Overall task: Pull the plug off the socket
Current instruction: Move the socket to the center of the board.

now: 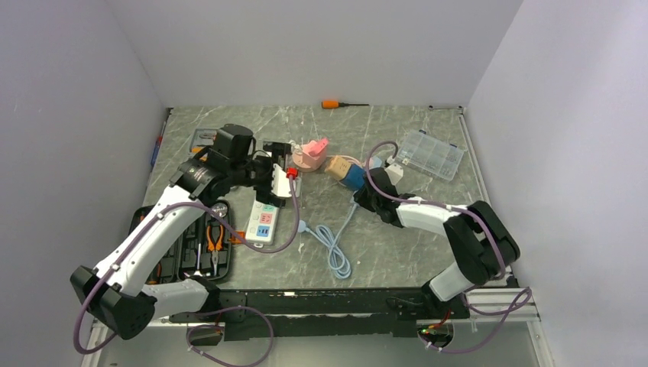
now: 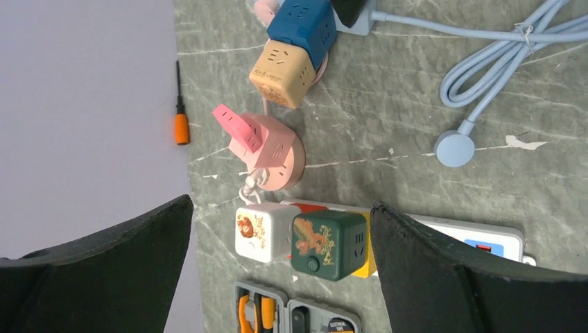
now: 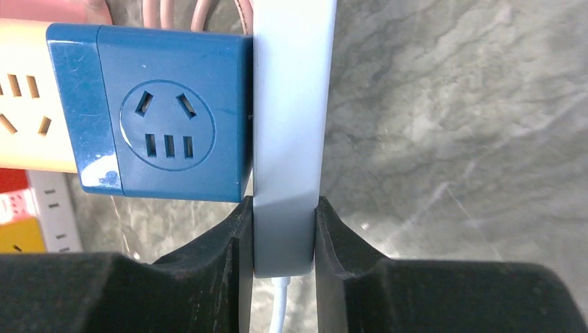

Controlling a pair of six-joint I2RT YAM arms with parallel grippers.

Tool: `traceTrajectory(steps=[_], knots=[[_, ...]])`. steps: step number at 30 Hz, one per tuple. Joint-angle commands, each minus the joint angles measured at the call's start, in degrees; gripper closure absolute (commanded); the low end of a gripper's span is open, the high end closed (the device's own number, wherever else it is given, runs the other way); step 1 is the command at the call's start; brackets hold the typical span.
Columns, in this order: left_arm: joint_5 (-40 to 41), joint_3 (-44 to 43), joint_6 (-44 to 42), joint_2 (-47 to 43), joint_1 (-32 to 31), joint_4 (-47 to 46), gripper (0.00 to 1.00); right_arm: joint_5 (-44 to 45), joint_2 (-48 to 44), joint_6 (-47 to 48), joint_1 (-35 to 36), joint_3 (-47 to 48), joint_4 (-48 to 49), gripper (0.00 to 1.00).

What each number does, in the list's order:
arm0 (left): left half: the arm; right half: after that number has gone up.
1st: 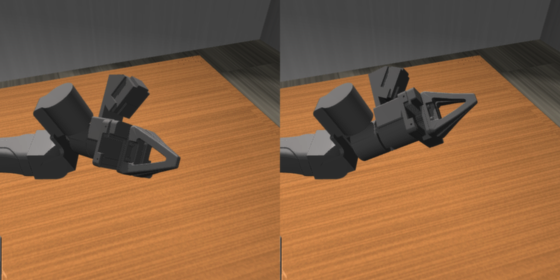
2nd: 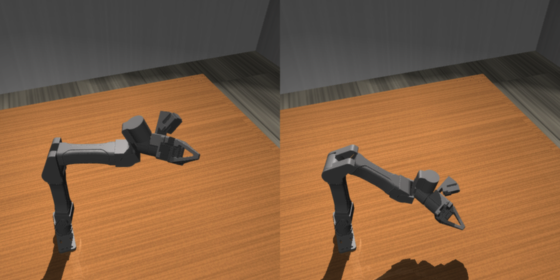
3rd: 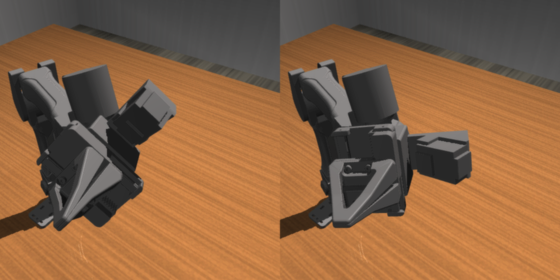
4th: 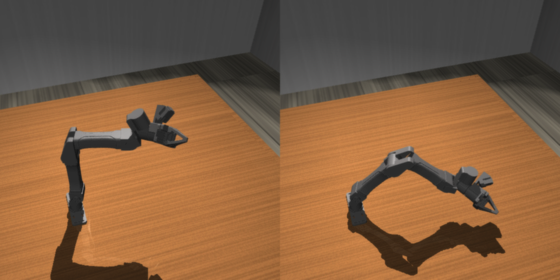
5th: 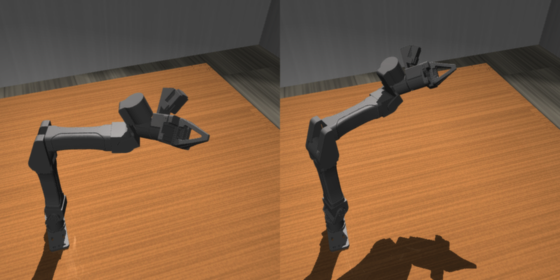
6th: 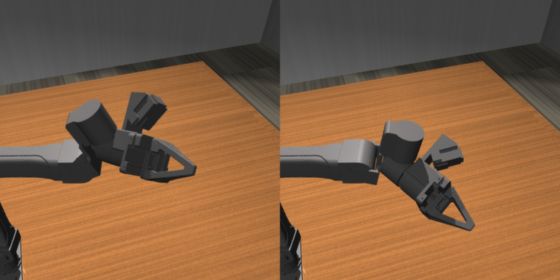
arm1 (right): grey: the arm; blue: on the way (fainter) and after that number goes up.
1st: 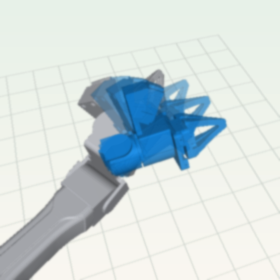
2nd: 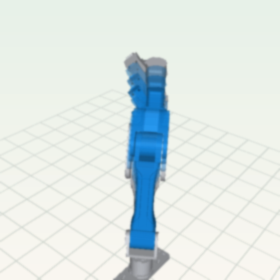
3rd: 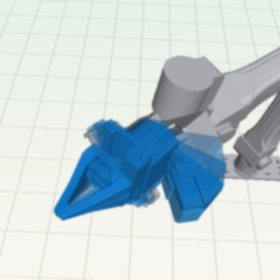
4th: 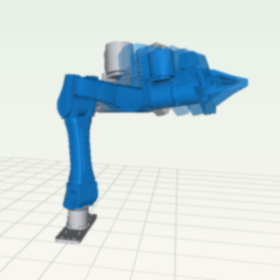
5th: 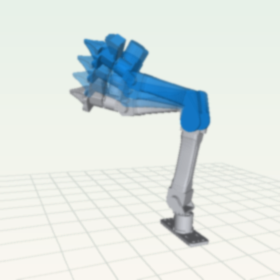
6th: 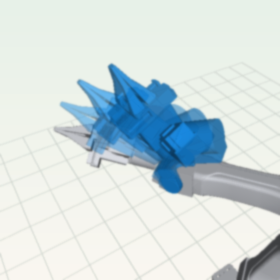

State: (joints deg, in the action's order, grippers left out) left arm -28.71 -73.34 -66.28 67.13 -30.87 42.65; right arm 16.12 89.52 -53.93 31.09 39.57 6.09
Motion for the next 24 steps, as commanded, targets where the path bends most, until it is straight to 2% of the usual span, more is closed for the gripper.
traceTrajectory(steps=[1,7,16,24], knots=[[-2.49,0.62,1.11,3.34,-2.08,-3.18,0.01,5.42,-7.76,6.85,0.38,-1.62,-5.48,0.93],[-2.69,-2.22,0.48,15.11,-8.30,-6.23,0.01,3.87,-14.77,9.65,0.41,-4.44,-5.82,0.97],[-5.71,-19.52,4.17,36.31,-10.68,-5.58,0.01,-0.66,-19.33,12.34,0.29,-8.07,-4.01,0.99],[-7.39,-21.11,7.18,43.42,-14.33,-10.67,0.01,-1.65,-20.66,13.99,0.00,-7.90,-3.78,0.99]])
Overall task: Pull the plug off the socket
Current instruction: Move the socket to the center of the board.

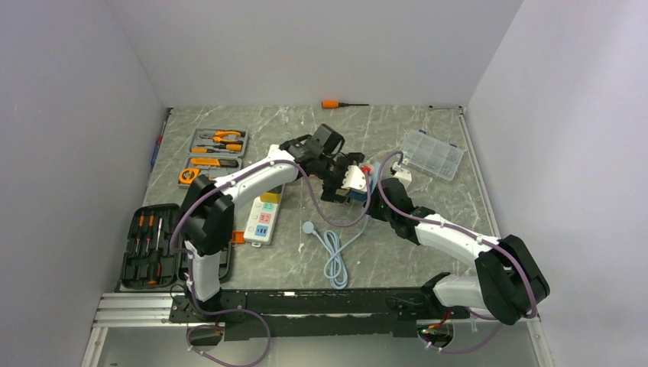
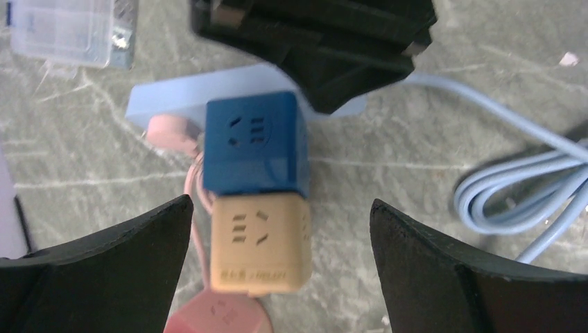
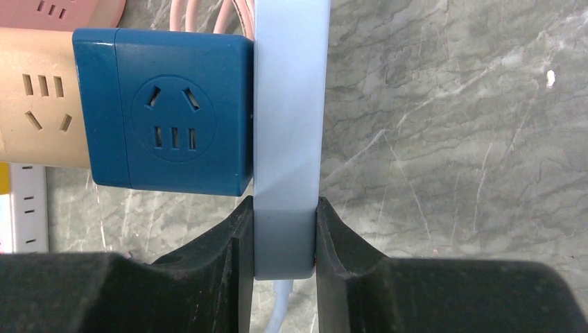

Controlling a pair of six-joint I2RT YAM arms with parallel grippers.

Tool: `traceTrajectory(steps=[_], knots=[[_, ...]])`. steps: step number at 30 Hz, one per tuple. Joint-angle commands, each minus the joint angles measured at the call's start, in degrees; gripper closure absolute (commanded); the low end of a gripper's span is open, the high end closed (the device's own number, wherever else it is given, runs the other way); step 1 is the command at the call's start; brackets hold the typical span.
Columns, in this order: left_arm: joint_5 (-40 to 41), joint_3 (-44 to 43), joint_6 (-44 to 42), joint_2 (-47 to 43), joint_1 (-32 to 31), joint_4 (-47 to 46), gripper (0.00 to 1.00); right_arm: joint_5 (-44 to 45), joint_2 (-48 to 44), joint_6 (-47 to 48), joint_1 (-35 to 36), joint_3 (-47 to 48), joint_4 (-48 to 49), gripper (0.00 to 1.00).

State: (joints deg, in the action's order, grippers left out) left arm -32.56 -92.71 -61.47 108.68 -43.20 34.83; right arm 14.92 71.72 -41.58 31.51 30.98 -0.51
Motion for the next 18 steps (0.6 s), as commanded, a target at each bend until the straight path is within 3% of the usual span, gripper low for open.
traceTrajectory(steps=[1,7,14,18], knots=[[-3.54,-1.89,2.63,2.41,-2.19,-3.29,0.01,-0.83,-3.07,1.67,-0.54,0.73,3.11,0.99],[-3.07,-2.40,5.23,4.98,-2.36,-6.75,0.01,-2.28,-3.85,2.06,-0.56,1.03,4.61,0.99],[0.67,-0.11,9.47,5.64,-2.31,-17.16,0.01,-2.78,-5.40,3.06,-0.60,0.08,5.00,1.00],[0.23,-0.06,8.72,6.04,-2.32,-16.05,0.01,-3.12,-5.53,2.92,-0.62,-0.44,5.18,1.00]])
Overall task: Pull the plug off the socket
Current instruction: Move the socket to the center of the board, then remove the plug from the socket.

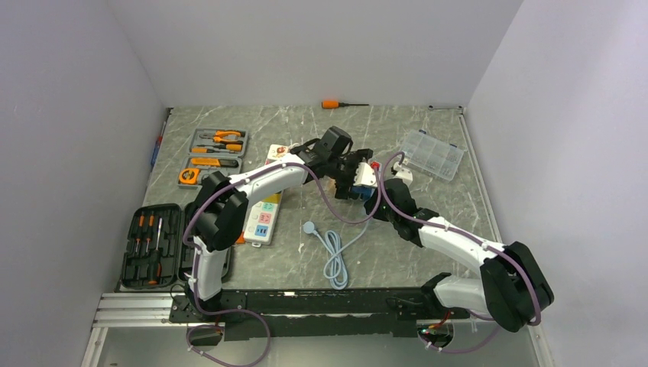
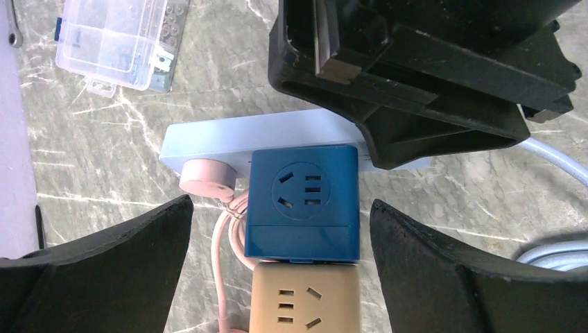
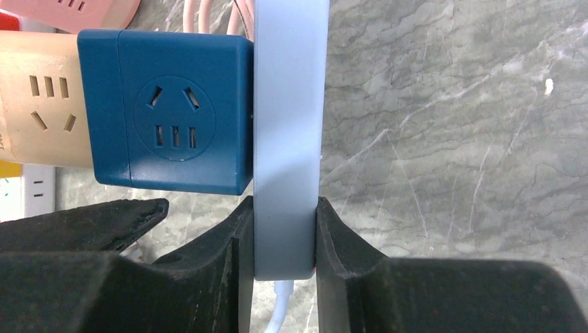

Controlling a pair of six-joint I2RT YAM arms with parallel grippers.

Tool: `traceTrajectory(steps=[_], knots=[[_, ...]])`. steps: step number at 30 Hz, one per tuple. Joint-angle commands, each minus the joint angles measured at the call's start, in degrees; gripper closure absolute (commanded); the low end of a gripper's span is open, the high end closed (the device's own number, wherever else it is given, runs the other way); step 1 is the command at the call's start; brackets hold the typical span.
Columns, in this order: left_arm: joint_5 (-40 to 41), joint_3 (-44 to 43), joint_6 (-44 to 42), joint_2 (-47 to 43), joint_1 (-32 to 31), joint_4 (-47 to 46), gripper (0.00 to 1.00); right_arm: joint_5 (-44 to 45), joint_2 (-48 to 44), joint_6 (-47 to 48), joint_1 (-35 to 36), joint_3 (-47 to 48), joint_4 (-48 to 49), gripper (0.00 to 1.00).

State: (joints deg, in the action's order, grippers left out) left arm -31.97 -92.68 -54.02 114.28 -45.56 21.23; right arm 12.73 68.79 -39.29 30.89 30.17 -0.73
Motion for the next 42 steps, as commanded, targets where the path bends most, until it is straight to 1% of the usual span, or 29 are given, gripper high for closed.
traceTrajectory(steps=[1,7,10,13,18,20,22,25,28,29,32,34,37,40,42], knots=[[-0.42,0.02,0.96,0.59,0.03,-1.77,0.00,-0.94,-2.65,0.54,-0.09,0.38,5.39,1.00],[-0.68,-0.81,-2.21,2.44,0.09,4.75,0.01,-0.86,-3.40,0.59,0.01,0.27,5.54,1.00],[-0.44,-1.21,-2.67,3.32,0.11,6.14,0.01,-0.78,-3.61,0.83,0.02,0.37,5.40,1.00],[0.57,-1.61,-2.92,4.18,0.19,5.17,0.01,-0.92,-3.75,0.79,0.01,0.44,5.48,1.00],[2.47,-1.04,-1.63,4.37,0.13,0.13,0.01,-1.36,-3.94,0.70,-0.02,0.55,5.48,1.00],[2.87,-0.72,-1.39,4.25,0.17,-1.26,0.04,-1.44,-4.05,0.75,-0.03,0.57,5.52,1.00],[3.69,-0.62,-0.35,4.31,0.14,-2.54,0.11,-1.52,-4.06,0.69,0.03,0.61,5.52,1.00],[3.91,-1.07,-0.45,4.56,0.13,-2.10,0.24,-1.95,-3.90,0.70,0.06,0.51,5.78,1.00],[3.83,-0.98,-0.69,4.29,0.04,-1.67,0.38,-2.05,-3.70,0.80,0.02,0.29,5.92,1.00],[3.78,-1.07,-1.15,4.28,0.08,-0.97,0.43,-1.96,-3.67,0.86,0.06,0.22,5.89,1.00],[4.85,-1.10,-2.77,4.07,0.06,0.37,0.63,-1.78,-3.45,1.16,0.04,0.00,5.75,1.00],[6.20,-1.30,-3.35,3.69,0.07,1.18,0.72,-1.26,-3.10,1.26,-0.02,-0.38,5.74,1.00],[8.27,-2.02,-5.02,3.27,0.15,3.81,0.85,-0.24,-1.59,1.49,-0.08,-0.73,5.06,1.00],[10.23,-3.27,-8.40,3.12,0.37,9.28,0.89,0.69,0.16,0.73,-0.54,-1.10,3.94,1.00],[12.10,-4.09,-11.41,3.05,0.63,13.92,1.00,0.91,0.61,0.19,-0.90,-1.54,3.33,1.00]])
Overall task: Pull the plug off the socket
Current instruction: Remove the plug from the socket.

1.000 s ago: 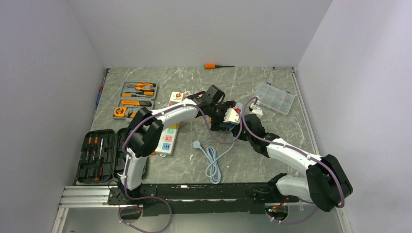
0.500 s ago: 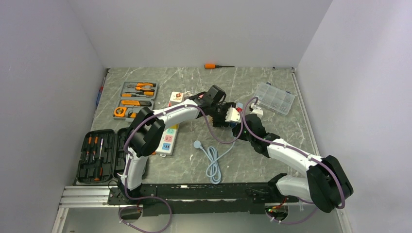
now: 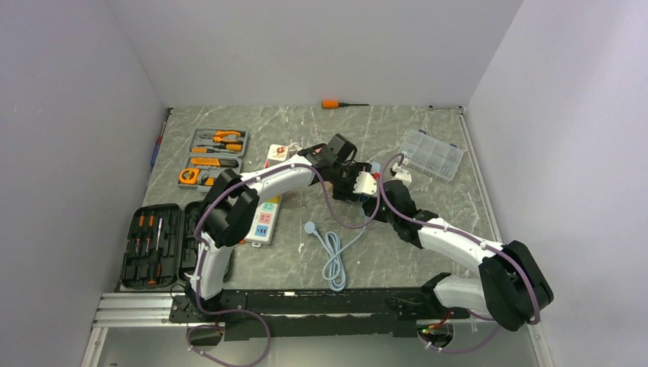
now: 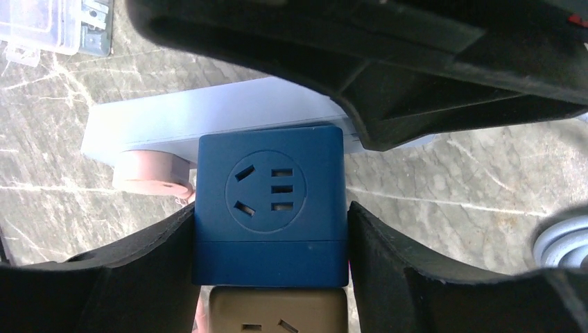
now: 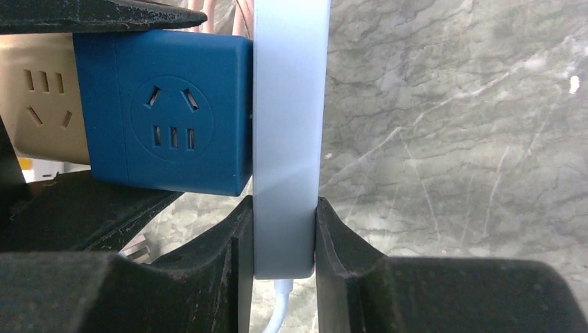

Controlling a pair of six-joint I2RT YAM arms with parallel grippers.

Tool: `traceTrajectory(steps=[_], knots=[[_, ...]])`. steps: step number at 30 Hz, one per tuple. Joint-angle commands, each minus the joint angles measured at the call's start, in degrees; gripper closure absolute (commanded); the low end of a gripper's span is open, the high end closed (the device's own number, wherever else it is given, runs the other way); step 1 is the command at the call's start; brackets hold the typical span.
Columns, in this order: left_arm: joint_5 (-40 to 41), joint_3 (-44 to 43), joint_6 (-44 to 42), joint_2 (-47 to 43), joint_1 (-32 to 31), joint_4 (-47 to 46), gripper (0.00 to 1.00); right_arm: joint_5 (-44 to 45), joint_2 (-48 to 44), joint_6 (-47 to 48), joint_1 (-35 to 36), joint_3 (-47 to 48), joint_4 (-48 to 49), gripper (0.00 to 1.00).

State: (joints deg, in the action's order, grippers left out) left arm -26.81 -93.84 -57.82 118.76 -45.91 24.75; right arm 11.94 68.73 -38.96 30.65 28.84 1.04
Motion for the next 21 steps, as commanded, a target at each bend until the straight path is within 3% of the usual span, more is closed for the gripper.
traceTrajectory(steps=[1,8,21], knots=[[7.96,-2.69,-7.95,-1.83,1.45,11.10,1.00,1.90,0.69,-0.41,-0.93,-0.53,1.30,1.00],[11.65,4.34,-9.10,-8.47,5.36,10.32,1.00,4.70,-0.12,-2.33,-1.90,-1.66,-3.86,1.00],[19.25,12.52,-3.85,-16.59,7.66,8.36,1.00,10.73,-2.03,-8.34,-1.87,-0.92,-12.63,1.00]])
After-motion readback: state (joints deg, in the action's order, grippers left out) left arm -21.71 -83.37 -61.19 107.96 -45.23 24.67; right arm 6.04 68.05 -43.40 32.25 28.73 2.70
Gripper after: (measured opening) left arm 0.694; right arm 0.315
